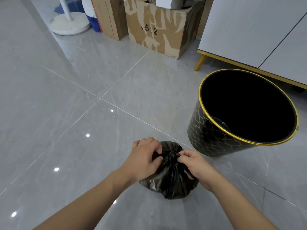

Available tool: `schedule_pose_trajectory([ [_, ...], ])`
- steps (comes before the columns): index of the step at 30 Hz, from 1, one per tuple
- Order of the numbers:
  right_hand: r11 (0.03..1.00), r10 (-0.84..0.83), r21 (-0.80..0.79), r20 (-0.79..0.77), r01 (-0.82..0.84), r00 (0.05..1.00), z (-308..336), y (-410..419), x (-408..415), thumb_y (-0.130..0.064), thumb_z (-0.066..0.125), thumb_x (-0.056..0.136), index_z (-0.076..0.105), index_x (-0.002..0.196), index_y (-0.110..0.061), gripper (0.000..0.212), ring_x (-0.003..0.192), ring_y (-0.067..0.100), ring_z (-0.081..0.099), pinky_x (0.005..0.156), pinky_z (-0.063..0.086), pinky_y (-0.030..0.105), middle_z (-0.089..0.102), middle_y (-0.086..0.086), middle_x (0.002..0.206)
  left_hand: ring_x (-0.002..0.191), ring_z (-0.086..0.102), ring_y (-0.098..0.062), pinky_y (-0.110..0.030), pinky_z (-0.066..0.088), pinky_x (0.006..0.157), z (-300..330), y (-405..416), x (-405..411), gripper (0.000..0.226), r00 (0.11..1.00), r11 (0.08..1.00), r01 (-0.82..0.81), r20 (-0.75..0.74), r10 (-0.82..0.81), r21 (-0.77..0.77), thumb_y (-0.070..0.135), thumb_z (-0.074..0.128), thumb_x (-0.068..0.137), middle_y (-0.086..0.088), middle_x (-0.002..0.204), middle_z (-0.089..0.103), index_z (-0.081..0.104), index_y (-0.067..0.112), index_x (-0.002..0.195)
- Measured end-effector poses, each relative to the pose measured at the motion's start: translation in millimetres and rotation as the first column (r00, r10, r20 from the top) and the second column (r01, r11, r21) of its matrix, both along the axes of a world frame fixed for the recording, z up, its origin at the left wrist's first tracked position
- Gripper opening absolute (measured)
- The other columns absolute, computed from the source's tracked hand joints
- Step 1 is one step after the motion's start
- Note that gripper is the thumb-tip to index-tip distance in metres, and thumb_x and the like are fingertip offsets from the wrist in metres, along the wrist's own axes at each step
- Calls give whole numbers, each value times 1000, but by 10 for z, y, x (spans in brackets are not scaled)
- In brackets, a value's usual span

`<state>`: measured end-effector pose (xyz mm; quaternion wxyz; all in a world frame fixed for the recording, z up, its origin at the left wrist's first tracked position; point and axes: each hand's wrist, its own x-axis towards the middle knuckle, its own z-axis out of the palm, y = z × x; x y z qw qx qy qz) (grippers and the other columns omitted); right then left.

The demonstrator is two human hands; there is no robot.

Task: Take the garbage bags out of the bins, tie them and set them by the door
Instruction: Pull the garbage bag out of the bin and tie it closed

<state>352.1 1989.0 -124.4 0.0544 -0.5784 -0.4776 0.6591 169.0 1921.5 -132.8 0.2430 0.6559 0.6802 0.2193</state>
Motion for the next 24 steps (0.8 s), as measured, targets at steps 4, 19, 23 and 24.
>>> schedule_pose_trajectory([
  [4,998,-56,-8,2,56,998,38,-2,6,-5,44,91,55,99,-16,18,45,11,38,42,23,22,55,1,65,101,43,-7,-31,23,101,7,-38,105,25,999,1000,20,-41,-20,15,44,53,81,17,103,49,58,31,103],
  [19,969,-32,246,-16,35,999,33,-41,-93,-6,52,96,58,100,-12,9,43,-6,48,49,33,12,64,0,72,52,43,-13,-26,31,50,335,233,153,12,557,738,-193,547,625,-646,15,45,94,-1,63,63,55,12,88],
  [23,971,-46,234,-34,52,998,44,-25,-102,-5,51,96,58,100,-9,9,42,-5,46,46,34,11,64,2,74,58,46,-13,-25,37,57,329,193,112,23,632,771,-218,515,579,-598,35,61,89,0,67,59,55,14,93],
  [24,972,-42,231,-33,49,999,43,-25,-95,-5,52,96,59,100,-9,9,43,-5,46,46,34,11,65,2,74,60,47,-12,-26,39,59,313,167,116,29,693,790,-209,483,536,-576,41,68,83,3,68,56,54,16,87],
])
